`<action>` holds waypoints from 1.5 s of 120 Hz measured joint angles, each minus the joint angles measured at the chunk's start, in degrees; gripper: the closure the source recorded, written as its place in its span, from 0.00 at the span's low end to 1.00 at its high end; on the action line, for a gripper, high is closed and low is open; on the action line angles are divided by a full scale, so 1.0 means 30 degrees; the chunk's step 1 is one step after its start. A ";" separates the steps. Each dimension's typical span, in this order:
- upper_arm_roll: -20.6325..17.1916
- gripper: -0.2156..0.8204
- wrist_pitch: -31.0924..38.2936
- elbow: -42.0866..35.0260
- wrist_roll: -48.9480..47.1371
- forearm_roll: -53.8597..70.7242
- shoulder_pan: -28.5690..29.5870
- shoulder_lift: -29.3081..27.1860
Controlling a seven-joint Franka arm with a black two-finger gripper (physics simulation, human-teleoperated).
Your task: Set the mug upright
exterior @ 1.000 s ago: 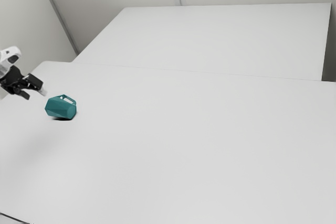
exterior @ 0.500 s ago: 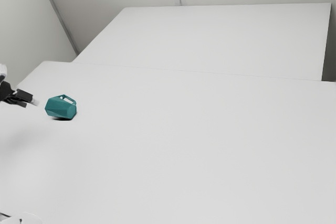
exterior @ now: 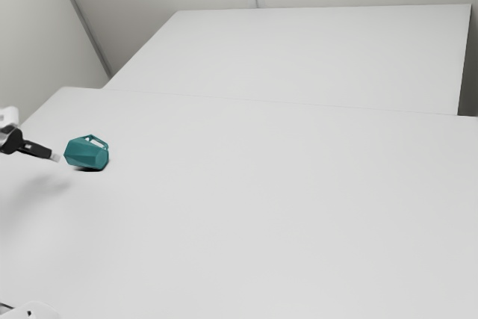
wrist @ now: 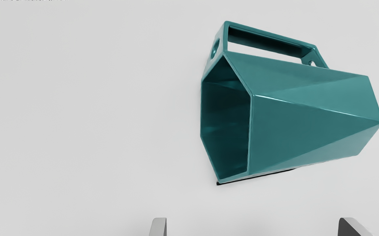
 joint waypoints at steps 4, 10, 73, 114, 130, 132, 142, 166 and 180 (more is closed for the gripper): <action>-0.0003 0.25 0.0138 0.0014 0.0188 -0.0011 -0.0012 0.0070; 0.0005 0.25 0.0323 0.0008 0.0451 -0.0032 -0.0036 0.0111; -0.0600 0.25 0.1934 -0.0731 0.2119 -0.1016 -0.0489 0.0223; -0.0628 0.25 0.2493 -0.0781 0.2633 -0.1279 -0.0593 0.0998; -0.0701 0.25 0.2599 -0.0599 0.2778 -0.1281 -0.0592 0.1202; -0.0717 0.25 0.2609 -0.0583 0.2797 -0.1281 -0.0592 0.1226; -0.0863 0.25 0.2641 -0.0556 0.2888 -0.1278 -0.0593 0.1227; -0.1028 0.26 0.2638 -0.0555 0.3132 -0.1224 -0.0597 0.1122; -0.1050 0.26 0.2623 -0.0533 0.3360 -0.1204 -0.0607 0.1168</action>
